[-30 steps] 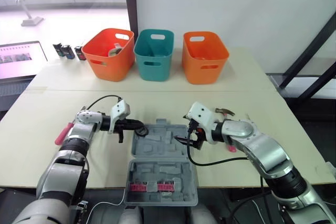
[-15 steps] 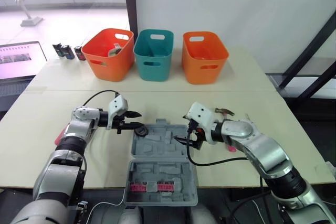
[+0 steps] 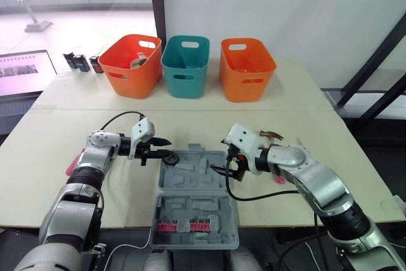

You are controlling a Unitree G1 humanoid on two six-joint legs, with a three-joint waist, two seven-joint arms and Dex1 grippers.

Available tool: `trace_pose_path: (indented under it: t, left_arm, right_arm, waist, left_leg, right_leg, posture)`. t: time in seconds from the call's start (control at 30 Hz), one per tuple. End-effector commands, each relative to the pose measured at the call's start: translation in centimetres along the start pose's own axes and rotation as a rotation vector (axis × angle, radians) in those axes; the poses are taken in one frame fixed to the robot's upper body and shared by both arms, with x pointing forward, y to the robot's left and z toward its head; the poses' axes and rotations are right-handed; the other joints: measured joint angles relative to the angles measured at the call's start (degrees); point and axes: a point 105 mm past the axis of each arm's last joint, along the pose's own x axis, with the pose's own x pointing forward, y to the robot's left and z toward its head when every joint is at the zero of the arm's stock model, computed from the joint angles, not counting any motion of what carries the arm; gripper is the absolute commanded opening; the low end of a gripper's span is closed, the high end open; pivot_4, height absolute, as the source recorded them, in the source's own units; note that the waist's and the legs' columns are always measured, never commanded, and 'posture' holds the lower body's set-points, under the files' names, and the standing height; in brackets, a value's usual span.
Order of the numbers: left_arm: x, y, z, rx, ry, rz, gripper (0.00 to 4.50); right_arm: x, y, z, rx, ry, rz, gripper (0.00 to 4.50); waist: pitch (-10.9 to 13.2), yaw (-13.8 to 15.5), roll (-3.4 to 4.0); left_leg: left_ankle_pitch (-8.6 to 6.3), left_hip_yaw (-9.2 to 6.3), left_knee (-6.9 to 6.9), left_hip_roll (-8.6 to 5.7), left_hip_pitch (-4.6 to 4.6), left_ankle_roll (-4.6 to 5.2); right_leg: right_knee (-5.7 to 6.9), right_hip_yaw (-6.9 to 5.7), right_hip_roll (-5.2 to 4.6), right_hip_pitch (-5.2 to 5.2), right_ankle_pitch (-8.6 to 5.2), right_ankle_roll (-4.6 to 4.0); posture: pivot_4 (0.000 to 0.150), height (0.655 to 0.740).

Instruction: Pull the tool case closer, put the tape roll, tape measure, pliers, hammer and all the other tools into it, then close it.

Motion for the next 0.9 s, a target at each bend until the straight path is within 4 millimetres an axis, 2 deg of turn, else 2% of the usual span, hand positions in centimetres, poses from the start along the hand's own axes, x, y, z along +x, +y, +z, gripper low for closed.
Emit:
trace_pose_path:
  t: [0.03, 0.17, 0.33, 0.47, 0.7, 0.9]
  left_arm:
    - [0.2, -0.3, 0.1, 0.026, -0.002, -0.007, 1.91]
    - [0.4, -0.7, -1.0, 0.029, 0.031, -0.008, 1.91]
    - [0.7, -1.4, -3.6, 0.016, 0.11, 0.006, 1.91]
    - [0.8, -1.7, -4.2, 0.009, 0.114, 0.016, 1.91]
    - [0.4, -1.1, -2.6, 0.02, 0.048, 0.028, 1.91]
    - [-0.6, -0.9, -0.1, 0.014, -0.026, 0.011, 1.91]
  right_arm:
    - [-0.3, 0.3, 0.9, -0.029, -0.037, -0.001, 4.5]
    - [-0.3, 0.3, 0.9, -0.029, -0.038, -0.001, 4.5]
    - [-0.4, 0.3, 0.9, -0.029, -0.039, -0.004, 4.5]
    - [-0.5, 0.3, 0.9, -0.03, -0.037, -0.007, 4.5]
    - [-0.5, 0.2, 0.7, -0.029, -0.034, -0.009, 4.5]
    - [-0.5, 0.4, 0.8, -0.029, -0.038, -0.001, 4.5]
  waist:
    - [0.0, 0.02, 0.0]
    - [0.0, 0.03, 0.0]
    - [0.0, 0.01, 0.0]
    - [-0.01, 0.03, 0.02]
    - [-0.01, 0.01, 0.02]
    - [-0.01, 0.0, 0.02]
  left_leg:
    - [0.0, 0.0, 0.0, 0.0, 0.0, 0.0]
    - [0.0, 0.0, 0.0, 0.0, 0.0, 0.0]
    - [0.0, 0.0, 0.01, 0.0, 0.0, 0.0]
    - [0.0, 0.0, 0.01, 0.0, 0.04, 0.0]
    - [0.0, 0.0, 0.0, 0.0, 0.11, 0.0]
    - [0.0, 0.0, -0.02, 0.0, 0.11, 0.0]
  right_leg:
    - [0.0, 0.0, 0.0, 0.0, 0.0, 0.0]
    - [0.0, 0.0, 0.0, 0.0, 0.0, 0.0]
    - [0.0, 0.0, 0.0, 0.0, 0.0, 0.0]
    - [0.0, 0.0, 0.0, 0.04, 0.0, -0.01]
    - [-0.01, 0.0, 0.0, 0.11, 0.0, -0.01]
    - [-0.01, 0.0, 0.0, 0.1, 0.0, -0.01]
  posture:
    - [0.15, 0.74]
    - [0.15, 0.74]
    - [0.15, 0.74]
    - [0.15, 0.74]
    - [0.15, 0.74]
    - [0.15, 0.74]
